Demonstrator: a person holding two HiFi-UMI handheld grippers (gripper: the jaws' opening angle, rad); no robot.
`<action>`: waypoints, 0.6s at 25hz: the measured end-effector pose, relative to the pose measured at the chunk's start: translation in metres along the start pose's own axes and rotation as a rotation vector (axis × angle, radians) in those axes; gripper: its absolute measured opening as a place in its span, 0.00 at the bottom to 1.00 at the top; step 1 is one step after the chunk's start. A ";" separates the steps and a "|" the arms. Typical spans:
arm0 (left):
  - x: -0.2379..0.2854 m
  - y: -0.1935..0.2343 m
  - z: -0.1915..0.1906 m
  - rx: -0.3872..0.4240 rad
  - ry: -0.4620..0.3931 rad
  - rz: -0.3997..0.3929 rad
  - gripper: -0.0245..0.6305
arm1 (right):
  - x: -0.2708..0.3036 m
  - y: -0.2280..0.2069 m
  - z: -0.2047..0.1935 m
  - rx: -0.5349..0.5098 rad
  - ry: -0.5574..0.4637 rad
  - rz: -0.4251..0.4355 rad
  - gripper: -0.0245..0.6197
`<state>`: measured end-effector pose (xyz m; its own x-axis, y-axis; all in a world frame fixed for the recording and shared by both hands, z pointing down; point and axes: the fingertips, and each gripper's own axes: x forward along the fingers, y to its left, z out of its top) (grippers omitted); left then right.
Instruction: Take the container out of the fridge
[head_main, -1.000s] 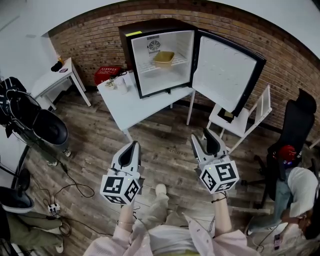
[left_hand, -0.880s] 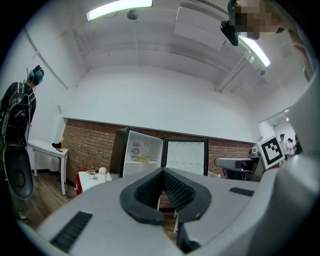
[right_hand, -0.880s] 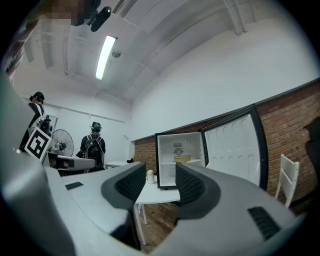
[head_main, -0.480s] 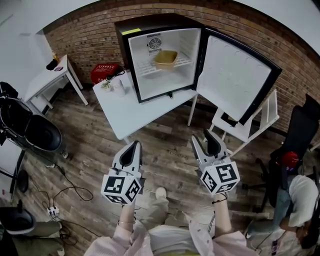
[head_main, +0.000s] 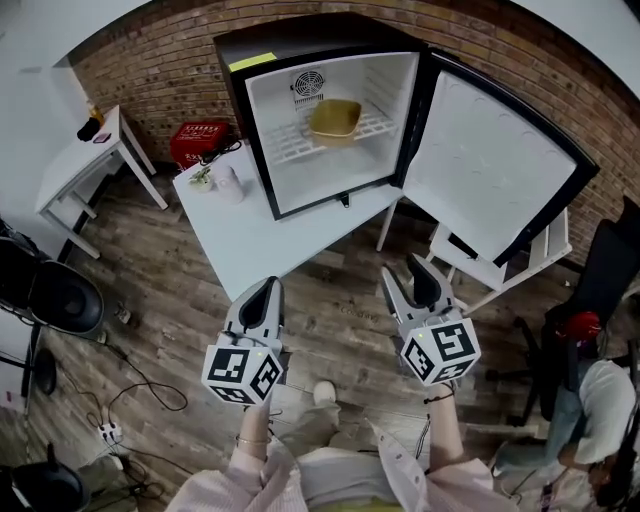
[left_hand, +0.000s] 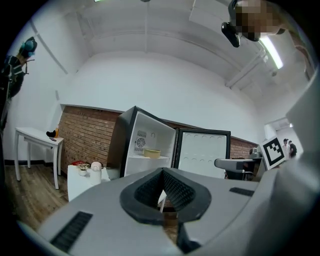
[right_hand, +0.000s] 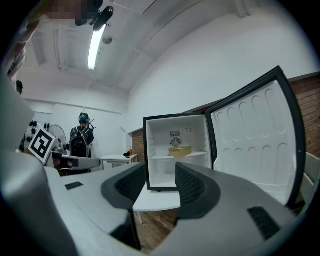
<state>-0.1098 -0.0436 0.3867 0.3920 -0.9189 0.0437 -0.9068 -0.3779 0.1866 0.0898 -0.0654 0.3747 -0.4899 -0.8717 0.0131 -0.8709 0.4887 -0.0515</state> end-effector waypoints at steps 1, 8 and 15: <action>0.006 0.004 0.000 -0.002 0.001 -0.003 0.03 | 0.007 -0.001 -0.001 0.000 0.004 0.000 0.30; 0.048 0.028 0.009 -0.002 -0.003 -0.028 0.03 | 0.046 -0.013 -0.005 0.005 0.011 -0.013 0.30; 0.078 0.031 0.013 0.000 -0.001 -0.080 0.03 | 0.063 -0.021 -0.004 0.009 0.010 -0.032 0.30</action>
<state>-0.1095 -0.1284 0.3834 0.4634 -0.8857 0.0280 -0.8724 -0.4504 0.1896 0.0768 -0.1305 0.3807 -0.4623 -0.8864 0.0247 -0.8857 0.4603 -0.0602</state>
